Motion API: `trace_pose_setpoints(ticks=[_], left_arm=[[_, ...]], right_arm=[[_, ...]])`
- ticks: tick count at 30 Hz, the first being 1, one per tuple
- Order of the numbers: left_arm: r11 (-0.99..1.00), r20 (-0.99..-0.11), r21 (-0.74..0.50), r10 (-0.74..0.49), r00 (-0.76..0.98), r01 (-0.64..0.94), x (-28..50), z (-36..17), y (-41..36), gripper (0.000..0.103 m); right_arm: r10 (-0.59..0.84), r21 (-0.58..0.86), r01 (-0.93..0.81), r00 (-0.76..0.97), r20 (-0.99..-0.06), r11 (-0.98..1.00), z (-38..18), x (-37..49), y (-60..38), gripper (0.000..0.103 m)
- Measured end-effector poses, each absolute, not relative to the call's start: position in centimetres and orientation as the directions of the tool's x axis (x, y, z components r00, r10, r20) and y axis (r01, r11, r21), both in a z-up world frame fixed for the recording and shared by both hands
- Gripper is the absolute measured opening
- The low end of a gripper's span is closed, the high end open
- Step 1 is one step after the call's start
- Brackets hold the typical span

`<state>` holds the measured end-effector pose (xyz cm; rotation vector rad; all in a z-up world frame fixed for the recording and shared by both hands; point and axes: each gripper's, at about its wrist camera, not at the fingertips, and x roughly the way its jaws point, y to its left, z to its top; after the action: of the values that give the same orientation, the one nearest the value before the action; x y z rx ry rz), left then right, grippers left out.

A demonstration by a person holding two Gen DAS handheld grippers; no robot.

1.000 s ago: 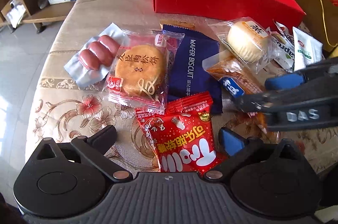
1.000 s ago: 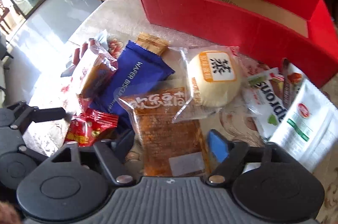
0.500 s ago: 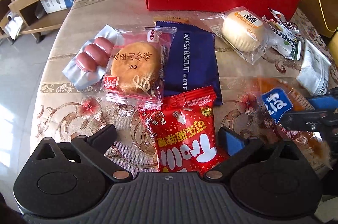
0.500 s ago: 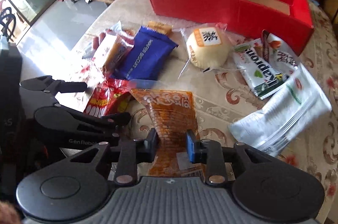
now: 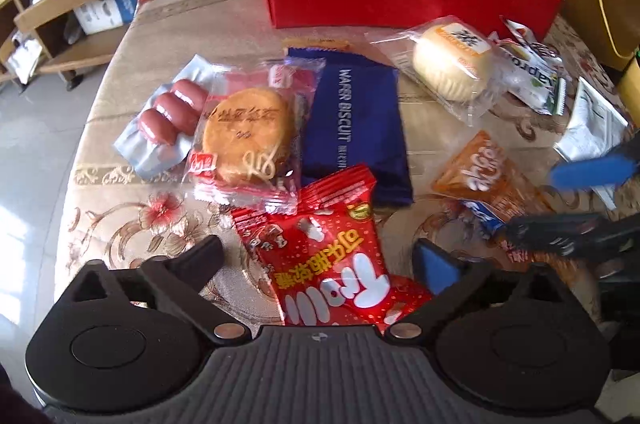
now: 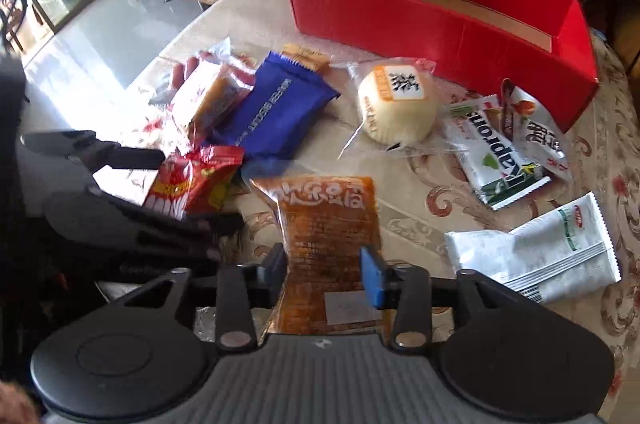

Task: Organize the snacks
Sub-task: 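Lift the orange bag with the right gripper while the left gripper grasps the red candy bag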

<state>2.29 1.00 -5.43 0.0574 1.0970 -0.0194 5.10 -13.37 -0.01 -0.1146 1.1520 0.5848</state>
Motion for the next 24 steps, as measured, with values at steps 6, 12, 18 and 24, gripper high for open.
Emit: trace_pose_setpoints(ticks=[6, 12, 18, 24], left_arm=[[0.997, -0.883, 0.041, 0.007, 0.470, 0.063, 2.1, -5.5, 1.0, 0.103], [0.996, -0.871, 0.052, 0.012, 0.490, 0.068, 2.1, -5.7, 1.2, 0.103], [0.995, -0.866, 0.053, 0.002, 0.501, 0.088, 1.8, -5.8, 1.3, 0.103], [0.995, -0.868, 0.050, 0.002, 0.497, 0.082, 2.0, -5.0, 1.4, 0.081]], right_arm=[[0.434, 0.300, -0.419, 0.274, -0.858, 0.857, 0.0, 7.1, -14.9, 0.075], [0.451, 0.355, -0.407, 0.170, -0.876, 0.842, -2.4, 8.2, -13.7, 0.083], [0.374, 0.229, -0.508, 0.204, -0.905, 0.830, -2.1, 7.2, -12.9, 0.057], [0.392, 0.229, -0.534, 0.213, -0.895, 0.814, -1.1, 6.1, -13.4, 0.031]])
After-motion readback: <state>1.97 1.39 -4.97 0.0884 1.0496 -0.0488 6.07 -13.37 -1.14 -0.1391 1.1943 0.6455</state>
